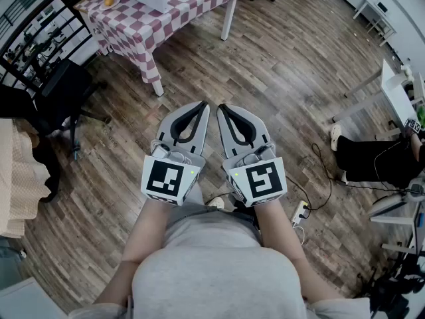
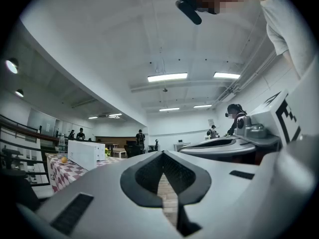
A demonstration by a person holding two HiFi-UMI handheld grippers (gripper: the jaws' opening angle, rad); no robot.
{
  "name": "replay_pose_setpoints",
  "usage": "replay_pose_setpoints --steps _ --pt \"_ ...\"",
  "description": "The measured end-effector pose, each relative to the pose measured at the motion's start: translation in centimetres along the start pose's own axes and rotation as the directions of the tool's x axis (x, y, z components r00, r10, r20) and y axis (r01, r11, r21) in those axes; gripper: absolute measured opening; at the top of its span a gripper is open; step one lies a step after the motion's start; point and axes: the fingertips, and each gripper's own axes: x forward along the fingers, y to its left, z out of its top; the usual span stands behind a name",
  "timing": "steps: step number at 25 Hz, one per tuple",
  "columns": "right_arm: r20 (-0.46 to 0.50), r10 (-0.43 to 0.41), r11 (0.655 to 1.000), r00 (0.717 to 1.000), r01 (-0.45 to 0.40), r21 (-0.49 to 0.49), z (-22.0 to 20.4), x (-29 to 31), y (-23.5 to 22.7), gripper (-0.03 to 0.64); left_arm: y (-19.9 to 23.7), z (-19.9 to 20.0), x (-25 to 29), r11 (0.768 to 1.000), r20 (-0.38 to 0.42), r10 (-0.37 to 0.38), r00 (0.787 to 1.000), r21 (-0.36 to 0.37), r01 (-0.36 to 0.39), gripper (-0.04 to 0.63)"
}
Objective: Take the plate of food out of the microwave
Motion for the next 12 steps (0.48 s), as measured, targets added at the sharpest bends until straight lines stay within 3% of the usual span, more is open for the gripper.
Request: replay_pose_setpoints --steps 12 --pt "-0.011 0.003 1.0 1.0 -0.003 0.005 -0.1 7.0 -2.2 0.025 5.9 0.3 4.6 1.0 0.01 0.004 1.0 -0.001 -0.003 0.002"
